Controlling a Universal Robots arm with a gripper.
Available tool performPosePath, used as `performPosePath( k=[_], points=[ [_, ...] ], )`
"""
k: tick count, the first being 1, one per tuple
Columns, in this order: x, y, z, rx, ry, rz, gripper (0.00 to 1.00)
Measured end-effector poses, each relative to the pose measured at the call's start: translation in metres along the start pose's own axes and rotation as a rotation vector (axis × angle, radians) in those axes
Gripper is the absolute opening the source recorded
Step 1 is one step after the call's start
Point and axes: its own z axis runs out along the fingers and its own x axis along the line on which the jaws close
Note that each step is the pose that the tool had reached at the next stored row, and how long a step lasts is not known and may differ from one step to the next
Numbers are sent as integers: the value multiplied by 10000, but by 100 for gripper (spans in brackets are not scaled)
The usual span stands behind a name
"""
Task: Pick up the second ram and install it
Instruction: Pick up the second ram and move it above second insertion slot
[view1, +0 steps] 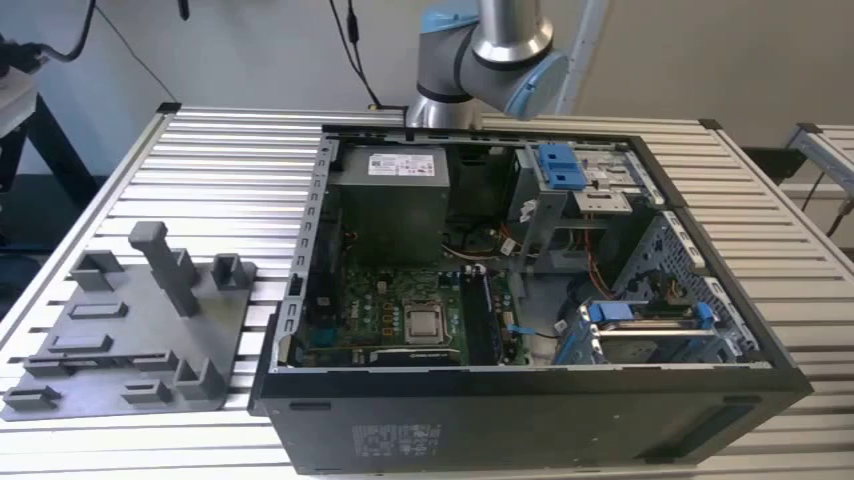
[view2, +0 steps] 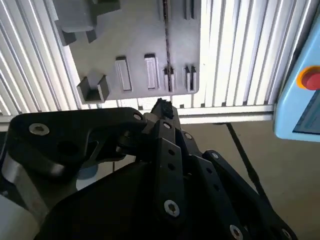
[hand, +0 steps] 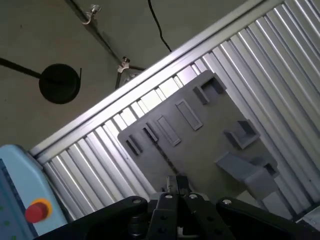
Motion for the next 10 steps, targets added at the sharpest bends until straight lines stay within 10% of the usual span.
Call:
performPosePath(
  k=[10],
  points=[
    [0, -1, 21, 41, 88, -1825, 11]
  ],
)
